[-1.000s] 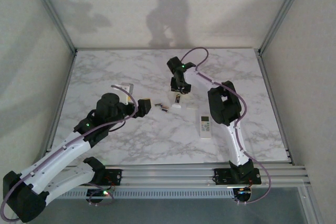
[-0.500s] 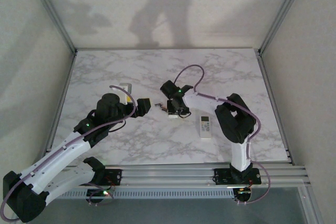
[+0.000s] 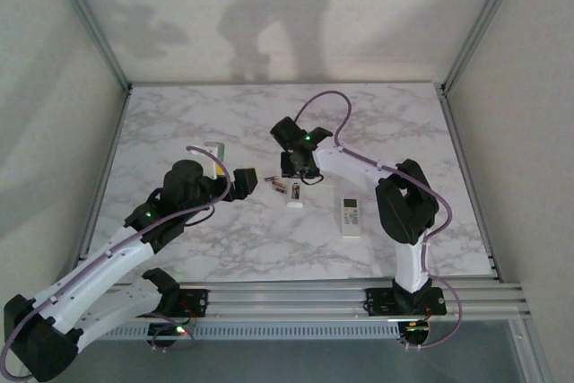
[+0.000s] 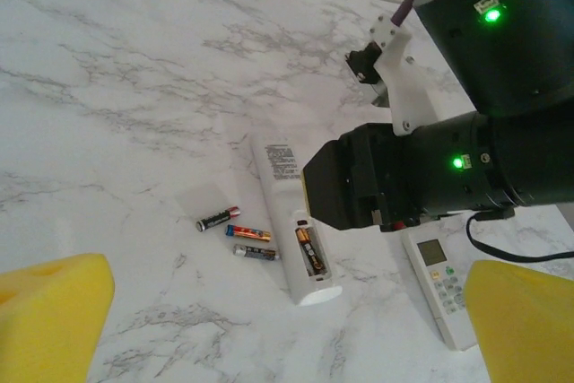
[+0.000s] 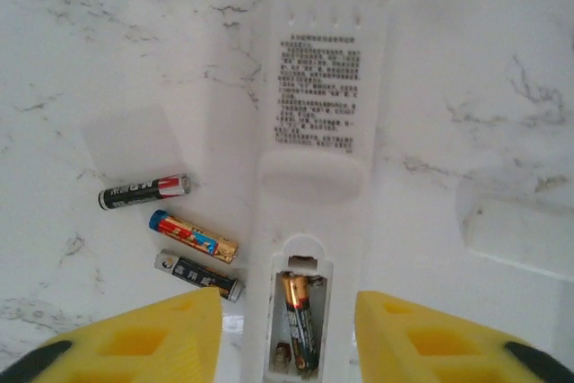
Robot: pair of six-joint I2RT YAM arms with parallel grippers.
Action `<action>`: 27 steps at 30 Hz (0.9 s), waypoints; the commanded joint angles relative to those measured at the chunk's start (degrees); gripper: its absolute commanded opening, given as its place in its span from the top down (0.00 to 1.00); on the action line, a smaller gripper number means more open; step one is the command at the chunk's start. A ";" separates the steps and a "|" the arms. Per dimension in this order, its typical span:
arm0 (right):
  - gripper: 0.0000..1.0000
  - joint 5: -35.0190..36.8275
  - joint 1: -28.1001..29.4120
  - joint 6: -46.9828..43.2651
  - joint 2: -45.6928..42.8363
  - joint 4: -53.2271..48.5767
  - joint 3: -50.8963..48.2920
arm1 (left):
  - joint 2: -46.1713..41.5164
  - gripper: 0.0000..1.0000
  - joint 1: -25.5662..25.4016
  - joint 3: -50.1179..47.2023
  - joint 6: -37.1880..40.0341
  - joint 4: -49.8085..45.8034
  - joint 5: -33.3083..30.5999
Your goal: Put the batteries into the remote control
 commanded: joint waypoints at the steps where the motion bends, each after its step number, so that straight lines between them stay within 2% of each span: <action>1: 0.73 -2.24 0.07 0.10 2.73 -2.11 -0.45 | -1.11 0.01 -0.03 0.09 -0.35 0.26 -0.59; 4: 0.81 -2.52 0.52 -0.72 2.97 -1.75 -1.73 | -1.11 0.01 -0.01 -0.09 -0.32 0.39 -0.54; 11: 0.81 0.54 1.67 -2.73 4.84 -4.54 -0.86 | -0.85 0.01 -0.03 -0.79 0.19 1.02 -0.27; 27: 0.82 -1.12 2.93 -3.93 9.08 -6.23 0.61 | -1.02 0.00 -0.03 -1.67 0.57 1.68 -0.28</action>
